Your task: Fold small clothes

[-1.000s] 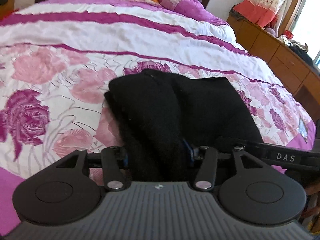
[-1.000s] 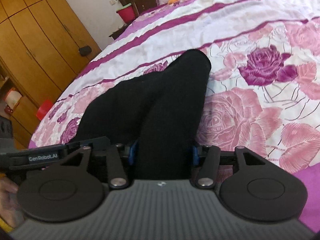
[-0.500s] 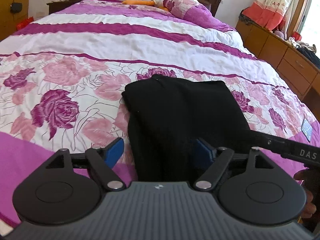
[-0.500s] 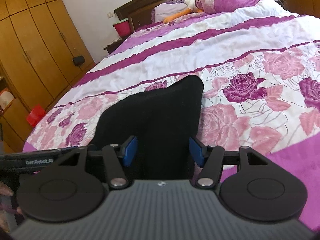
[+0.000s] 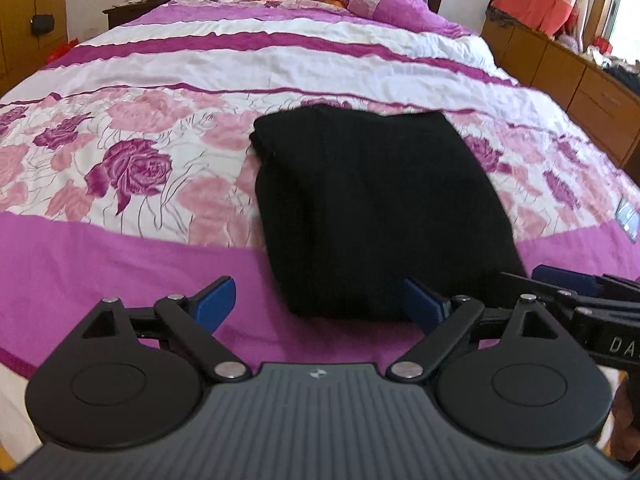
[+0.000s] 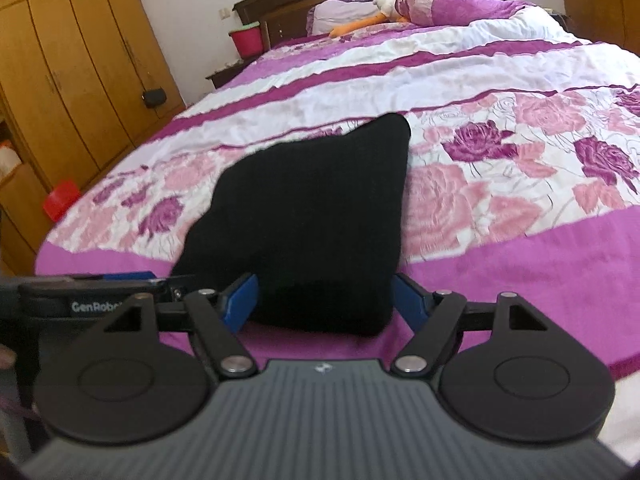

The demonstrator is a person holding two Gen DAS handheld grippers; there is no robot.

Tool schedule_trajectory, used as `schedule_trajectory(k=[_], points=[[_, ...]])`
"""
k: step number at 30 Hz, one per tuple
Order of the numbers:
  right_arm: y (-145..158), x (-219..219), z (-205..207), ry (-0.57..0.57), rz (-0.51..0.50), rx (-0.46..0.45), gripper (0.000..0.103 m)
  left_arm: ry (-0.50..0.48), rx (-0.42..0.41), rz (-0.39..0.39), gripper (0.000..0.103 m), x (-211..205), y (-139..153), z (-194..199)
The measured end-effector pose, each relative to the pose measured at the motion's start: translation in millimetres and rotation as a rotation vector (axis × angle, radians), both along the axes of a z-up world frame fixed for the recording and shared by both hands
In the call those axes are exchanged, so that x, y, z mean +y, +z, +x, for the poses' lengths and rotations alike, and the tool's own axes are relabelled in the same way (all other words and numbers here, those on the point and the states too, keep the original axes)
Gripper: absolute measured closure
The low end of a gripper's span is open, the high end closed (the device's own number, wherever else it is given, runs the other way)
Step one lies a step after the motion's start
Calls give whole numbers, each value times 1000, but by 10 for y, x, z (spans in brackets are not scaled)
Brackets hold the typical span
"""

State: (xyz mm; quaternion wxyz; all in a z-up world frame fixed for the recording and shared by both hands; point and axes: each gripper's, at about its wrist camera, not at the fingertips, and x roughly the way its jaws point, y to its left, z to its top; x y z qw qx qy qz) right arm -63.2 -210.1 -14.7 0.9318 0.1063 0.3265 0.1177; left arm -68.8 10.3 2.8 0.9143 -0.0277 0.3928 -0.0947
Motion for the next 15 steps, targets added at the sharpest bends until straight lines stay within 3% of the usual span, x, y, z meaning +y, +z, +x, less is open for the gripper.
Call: schedule_trajectory(k=[6, 15], points=[[-174, 96, -42, -7, -63, 40, 28, 27, 20, 80, 9, -86, -162, -18], [-363, 128, 1, -41, -101, 93, 28, 47, 48, 136, 9, -177, -325, 21]])
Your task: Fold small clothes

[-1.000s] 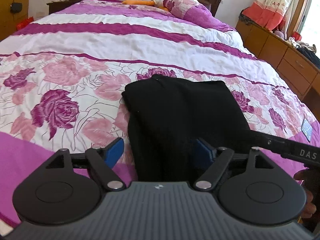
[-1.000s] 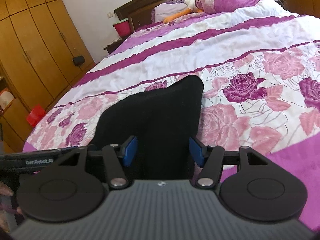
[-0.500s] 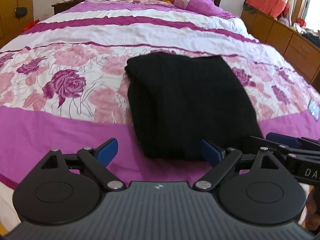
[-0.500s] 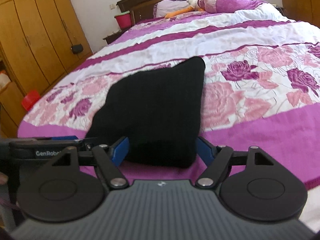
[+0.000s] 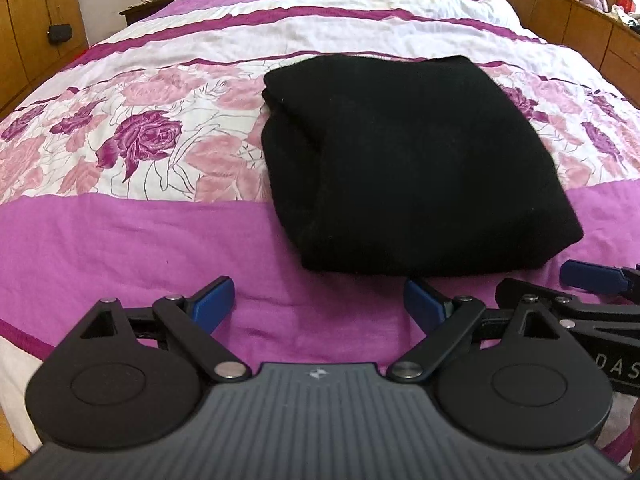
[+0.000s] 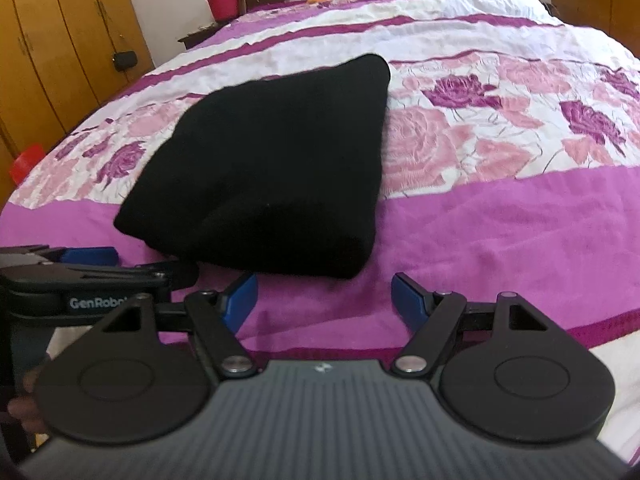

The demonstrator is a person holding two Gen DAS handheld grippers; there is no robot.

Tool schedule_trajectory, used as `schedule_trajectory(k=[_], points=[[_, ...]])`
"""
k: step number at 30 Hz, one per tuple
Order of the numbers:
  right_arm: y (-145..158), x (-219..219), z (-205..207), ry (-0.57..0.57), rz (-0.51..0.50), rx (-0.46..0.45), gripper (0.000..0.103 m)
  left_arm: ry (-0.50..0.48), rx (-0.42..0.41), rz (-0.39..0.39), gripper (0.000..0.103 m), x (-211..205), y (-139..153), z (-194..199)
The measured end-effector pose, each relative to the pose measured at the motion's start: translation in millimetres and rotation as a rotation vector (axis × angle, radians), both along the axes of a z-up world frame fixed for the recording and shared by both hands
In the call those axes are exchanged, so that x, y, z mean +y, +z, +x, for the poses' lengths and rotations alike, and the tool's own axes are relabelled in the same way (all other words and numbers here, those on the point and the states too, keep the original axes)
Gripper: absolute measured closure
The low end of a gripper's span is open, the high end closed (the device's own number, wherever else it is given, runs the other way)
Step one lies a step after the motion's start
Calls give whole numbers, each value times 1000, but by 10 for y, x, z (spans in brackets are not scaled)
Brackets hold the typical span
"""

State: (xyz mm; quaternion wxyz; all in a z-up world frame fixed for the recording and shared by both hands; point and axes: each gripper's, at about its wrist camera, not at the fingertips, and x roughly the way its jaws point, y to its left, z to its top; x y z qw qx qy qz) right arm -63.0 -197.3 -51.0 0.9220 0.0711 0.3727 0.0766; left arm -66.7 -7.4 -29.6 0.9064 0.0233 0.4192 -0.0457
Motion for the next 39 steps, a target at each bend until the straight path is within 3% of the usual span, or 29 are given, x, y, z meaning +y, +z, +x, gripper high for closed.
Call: schedule_trajectory(k=[39], points=[[-86, -3, 27, -10, -1, 16, 28, 15, 9, 8, 8, -42, -67, -4]])
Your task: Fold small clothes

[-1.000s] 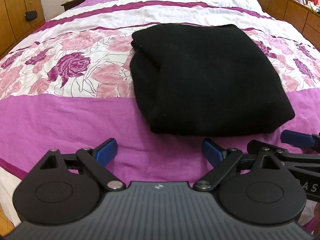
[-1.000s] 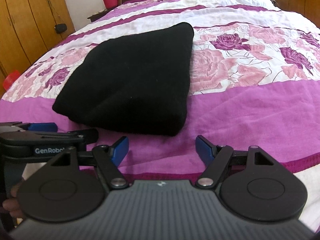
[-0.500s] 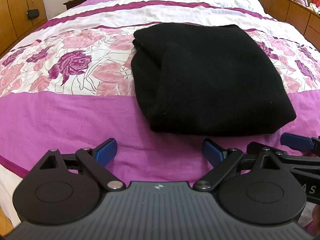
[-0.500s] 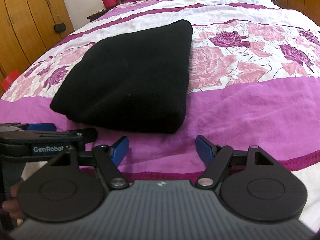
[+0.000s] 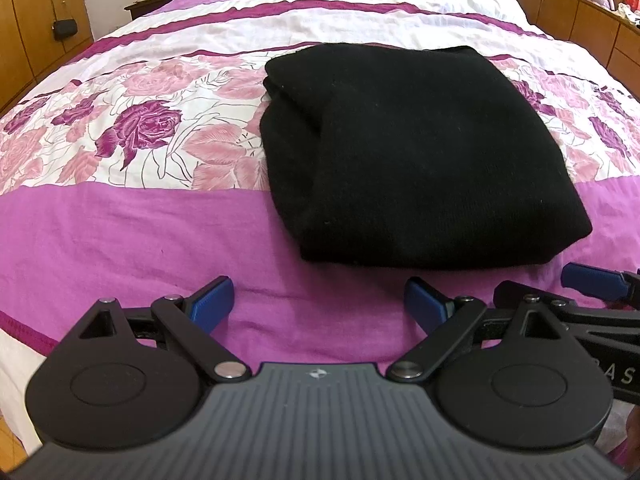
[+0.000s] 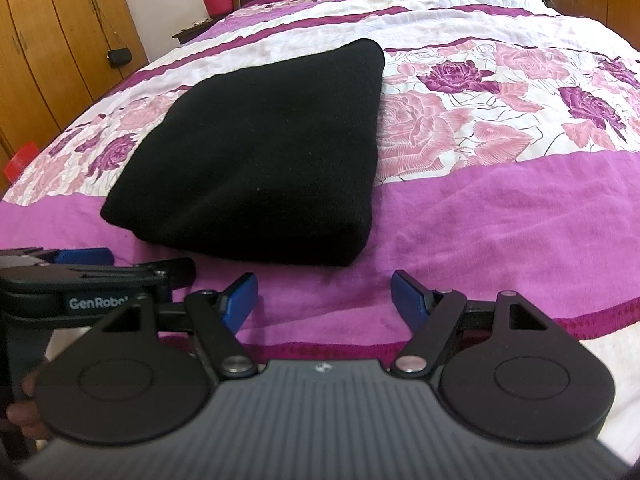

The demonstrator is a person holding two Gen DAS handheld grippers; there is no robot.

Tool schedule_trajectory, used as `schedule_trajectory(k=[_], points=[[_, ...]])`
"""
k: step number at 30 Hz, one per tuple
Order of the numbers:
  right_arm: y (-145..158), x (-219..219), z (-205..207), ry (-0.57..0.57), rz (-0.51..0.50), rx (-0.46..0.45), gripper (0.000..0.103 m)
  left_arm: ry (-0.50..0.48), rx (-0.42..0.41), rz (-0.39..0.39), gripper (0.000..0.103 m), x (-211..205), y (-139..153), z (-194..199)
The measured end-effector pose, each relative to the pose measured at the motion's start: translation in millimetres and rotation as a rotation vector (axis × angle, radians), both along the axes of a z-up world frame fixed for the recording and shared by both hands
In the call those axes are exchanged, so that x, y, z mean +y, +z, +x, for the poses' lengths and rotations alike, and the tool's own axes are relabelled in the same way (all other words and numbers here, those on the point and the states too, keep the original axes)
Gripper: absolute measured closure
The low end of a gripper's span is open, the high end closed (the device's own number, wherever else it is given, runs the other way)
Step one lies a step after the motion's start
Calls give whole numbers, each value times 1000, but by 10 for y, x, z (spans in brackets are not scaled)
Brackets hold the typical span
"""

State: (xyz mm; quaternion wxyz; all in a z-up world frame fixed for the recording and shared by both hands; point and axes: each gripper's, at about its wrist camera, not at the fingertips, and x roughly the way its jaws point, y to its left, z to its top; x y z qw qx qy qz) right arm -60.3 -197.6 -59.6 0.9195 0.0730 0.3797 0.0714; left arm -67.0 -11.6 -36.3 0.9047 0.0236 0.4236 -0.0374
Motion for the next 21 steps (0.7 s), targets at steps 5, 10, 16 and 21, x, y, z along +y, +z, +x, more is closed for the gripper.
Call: schedule_trajectory(k=[5, 10, 16, 21], points=[[1, 1, 0, 0, -1, 0, 28, 0, 0, 1, 8, -2, 2, -2], [0, -2, -3, 0, 2, 1, 28, -2, 0, 4, 8, -5, -7, -2], [2, -2, -3, 0, 1, 1, 28, -3, 2, 5, 8, -7, -11, -3], [3, -3, -4, 0, 2, 1, 28, -3, 1, 5, 8, -6, -12, -3]])
